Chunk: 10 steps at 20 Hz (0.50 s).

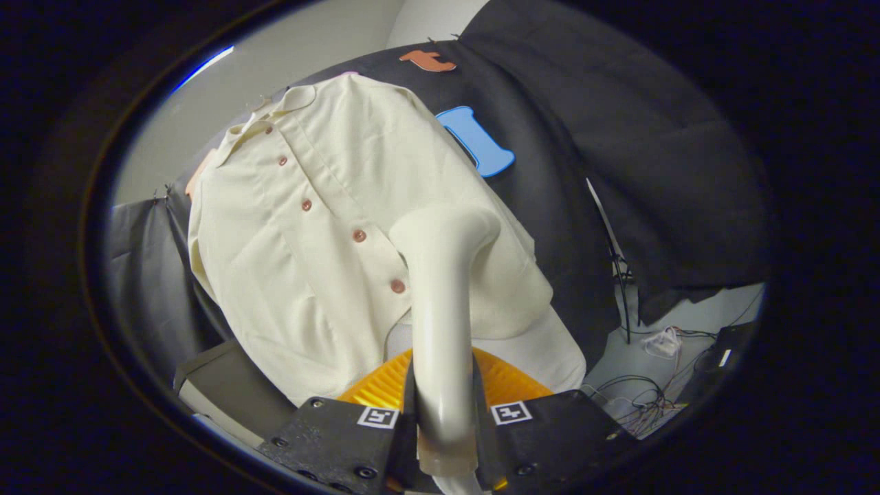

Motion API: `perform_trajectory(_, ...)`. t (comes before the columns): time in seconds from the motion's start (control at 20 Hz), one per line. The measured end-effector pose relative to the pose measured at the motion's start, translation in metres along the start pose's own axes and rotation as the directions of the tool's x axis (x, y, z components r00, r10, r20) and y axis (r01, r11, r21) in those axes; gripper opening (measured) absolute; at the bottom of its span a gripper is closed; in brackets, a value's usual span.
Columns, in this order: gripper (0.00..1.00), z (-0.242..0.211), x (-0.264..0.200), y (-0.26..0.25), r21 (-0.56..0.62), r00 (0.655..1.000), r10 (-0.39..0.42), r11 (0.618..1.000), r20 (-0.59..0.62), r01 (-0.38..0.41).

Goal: Iron the clothes twice with a garment steamer, once on the left side and once on the right side.

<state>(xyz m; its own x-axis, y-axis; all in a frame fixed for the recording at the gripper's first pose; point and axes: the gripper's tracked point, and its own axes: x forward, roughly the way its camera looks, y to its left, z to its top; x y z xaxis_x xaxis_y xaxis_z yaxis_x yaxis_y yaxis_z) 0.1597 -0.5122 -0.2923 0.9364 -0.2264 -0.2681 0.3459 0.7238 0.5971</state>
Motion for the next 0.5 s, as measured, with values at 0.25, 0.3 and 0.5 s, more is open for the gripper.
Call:
perform_trajectory(0.25, 0.34, -0.023, -0.016, -0.012, 0.015, 0.998, -0.040, 0.999, -0.039, 0.041)
perform_trajectory(0.3, 0.34, -0.028, -0.021, -0.013, 0.022, 0.998, -0.043, 0.999, -0.045, 0.044)
perform_trajectory(0.5, 0.34, -0.041, -0.040, -0.011, 0.040, 0.997, -0.047, 0.998, -0.057, 0.049)
